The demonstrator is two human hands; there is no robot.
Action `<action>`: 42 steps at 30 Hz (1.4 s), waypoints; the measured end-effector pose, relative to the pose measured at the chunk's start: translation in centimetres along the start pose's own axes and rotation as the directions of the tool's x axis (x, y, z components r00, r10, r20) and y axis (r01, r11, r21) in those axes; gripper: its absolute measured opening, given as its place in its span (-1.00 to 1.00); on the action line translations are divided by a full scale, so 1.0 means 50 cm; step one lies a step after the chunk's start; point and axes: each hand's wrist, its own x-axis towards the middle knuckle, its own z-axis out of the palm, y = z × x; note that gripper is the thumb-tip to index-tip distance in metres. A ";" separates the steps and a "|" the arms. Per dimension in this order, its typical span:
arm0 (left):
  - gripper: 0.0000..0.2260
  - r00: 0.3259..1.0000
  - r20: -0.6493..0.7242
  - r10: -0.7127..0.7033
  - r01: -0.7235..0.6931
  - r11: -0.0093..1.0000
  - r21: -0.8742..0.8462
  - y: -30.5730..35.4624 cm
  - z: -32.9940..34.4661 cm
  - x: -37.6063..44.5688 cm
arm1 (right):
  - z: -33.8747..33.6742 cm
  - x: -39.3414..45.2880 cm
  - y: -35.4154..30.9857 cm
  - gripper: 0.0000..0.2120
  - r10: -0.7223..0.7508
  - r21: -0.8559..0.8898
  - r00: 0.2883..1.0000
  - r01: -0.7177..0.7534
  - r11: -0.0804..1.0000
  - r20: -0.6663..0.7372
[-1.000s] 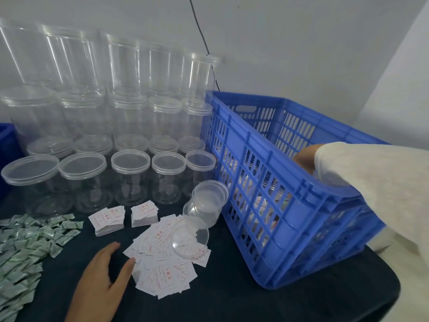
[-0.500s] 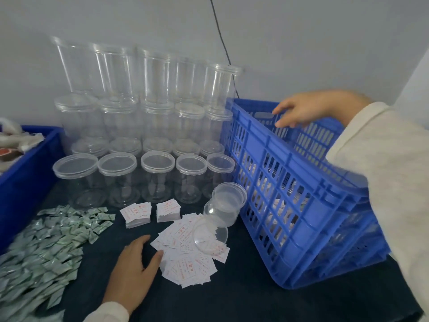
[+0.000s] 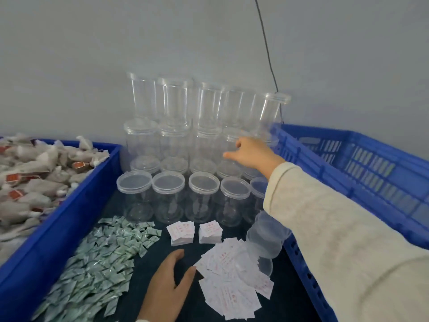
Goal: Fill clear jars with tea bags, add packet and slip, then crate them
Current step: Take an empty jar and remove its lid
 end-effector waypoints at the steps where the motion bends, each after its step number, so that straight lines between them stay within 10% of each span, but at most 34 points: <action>1: -0.58 1.000 -0.009 0.000 0.000 1.000 -0.004 -0.002 -0.005 0.000 | 0.026 0.001 0.005 -0.47 0.010 -0.054 0.998 -0.006 0.999 0.069; 7: -0.59 0.999 -0.036 -0.003 0.003 1.000 -0.001 -0.013 -0.027 -0.003 | 0.123 0.003 0.065 0.02 0.148 -0.237 0.908 -0.056 0.970 0.392; 24: -0.62 0.982 -0.089 0.168 -0.169 0.986 -0.005 0.062 -0.034 -0.015 | -0.046 -0.072 -0.020 0.06 0.064 -0.043 0.990 -0.059 0.997 0.127; 33: 0.09 0.859 -0.379 0.345 -0.298 0.938 0.178 0.176 -0.039 -0.042 | 0.059 -0.319 -0.160 0.11 -0.099 0.008 0.995 0.099 0.995 -0.017; 42: -0.50 0.720 -0.453 0.526 -0.263 0.811 0.523 0.101 -0.055 -0.045 | 0.195 -0.375 -0.169 -0.16 -0.077 0.140 0.984 0.099 0.985 -0.159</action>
